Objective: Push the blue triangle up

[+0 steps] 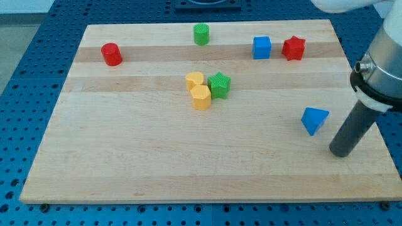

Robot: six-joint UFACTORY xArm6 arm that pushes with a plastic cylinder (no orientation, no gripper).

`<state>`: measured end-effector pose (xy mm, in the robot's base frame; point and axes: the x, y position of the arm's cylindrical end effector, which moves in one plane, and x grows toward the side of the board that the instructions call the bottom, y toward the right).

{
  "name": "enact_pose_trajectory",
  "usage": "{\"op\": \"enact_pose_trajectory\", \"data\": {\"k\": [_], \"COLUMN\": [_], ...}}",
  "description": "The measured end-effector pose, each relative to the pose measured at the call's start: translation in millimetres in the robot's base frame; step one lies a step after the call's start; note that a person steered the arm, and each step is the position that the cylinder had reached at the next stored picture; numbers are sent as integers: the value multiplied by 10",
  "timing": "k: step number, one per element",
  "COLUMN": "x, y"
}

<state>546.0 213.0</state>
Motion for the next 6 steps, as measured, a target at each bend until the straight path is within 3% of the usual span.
{"op": "enact_pose_trajectory", "data": {"k": [4, 6], "x": [-1176, -1264], "y": [-606, -744]}}
